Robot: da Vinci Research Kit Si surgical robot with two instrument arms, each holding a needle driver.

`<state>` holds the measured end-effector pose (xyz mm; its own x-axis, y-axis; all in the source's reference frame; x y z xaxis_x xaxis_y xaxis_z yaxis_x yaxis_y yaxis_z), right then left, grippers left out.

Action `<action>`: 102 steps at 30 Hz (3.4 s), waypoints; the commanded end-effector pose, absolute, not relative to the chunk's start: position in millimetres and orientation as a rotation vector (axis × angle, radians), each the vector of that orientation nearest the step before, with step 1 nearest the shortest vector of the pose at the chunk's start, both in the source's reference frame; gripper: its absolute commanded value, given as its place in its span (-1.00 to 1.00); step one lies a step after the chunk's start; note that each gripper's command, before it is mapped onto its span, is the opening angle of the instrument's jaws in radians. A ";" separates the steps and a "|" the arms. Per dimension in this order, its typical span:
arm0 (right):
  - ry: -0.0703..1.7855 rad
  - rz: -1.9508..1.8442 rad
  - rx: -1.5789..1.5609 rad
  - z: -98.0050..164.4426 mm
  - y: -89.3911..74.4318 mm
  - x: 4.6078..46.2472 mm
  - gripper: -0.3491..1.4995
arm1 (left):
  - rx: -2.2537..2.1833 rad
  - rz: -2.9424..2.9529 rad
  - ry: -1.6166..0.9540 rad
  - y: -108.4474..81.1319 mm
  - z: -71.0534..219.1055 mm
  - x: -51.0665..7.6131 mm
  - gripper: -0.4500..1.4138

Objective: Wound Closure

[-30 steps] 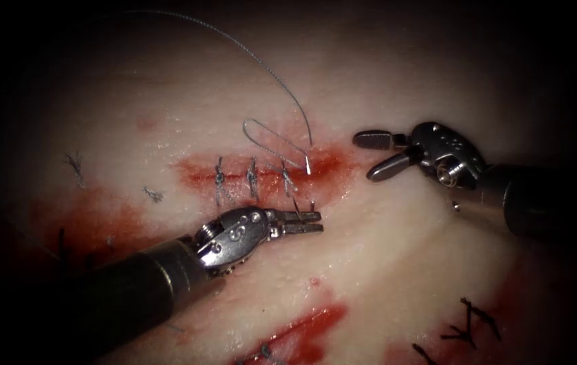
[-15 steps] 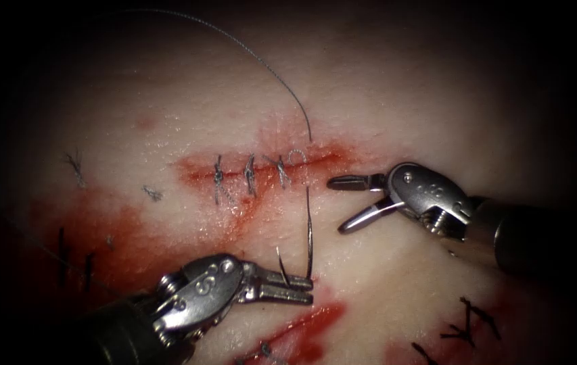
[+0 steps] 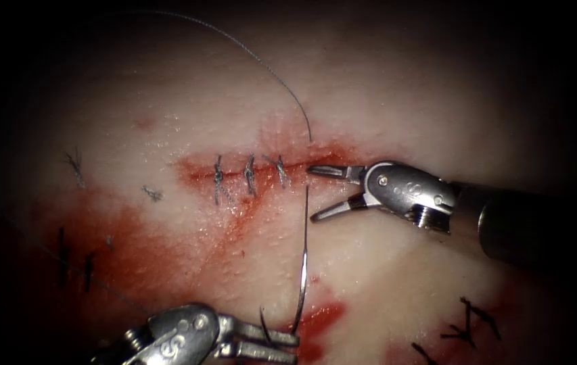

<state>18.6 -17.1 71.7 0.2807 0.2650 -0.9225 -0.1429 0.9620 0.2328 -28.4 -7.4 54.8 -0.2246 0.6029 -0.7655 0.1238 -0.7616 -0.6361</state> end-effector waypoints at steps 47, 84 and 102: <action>1.181 0.229 0.246 58.3 -22.6 24.0 0.62 | -1.458 2.345 -0.366 -7.0 49.5 -21.9 -1.00; 1.059 0.057 0.066 72.4 -19.4 20.6 -1.00 | -1.395 2.390 -0.275 -7.0 47.3 -19.9 -1.00; 1.132 0.012 0.208 56.7 -26.6 23.5 -1.00 | -1.314 2.388 -0.141 -4.6 50.5 -19.0 -1.00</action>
<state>22.4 -26.7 56.5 0.4285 0.1160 -0.8961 0.0994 0.9797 0.1743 -18.5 -5.2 50.1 -0.4741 0.3997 -0.7845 -0.3028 -0.9107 -0.2811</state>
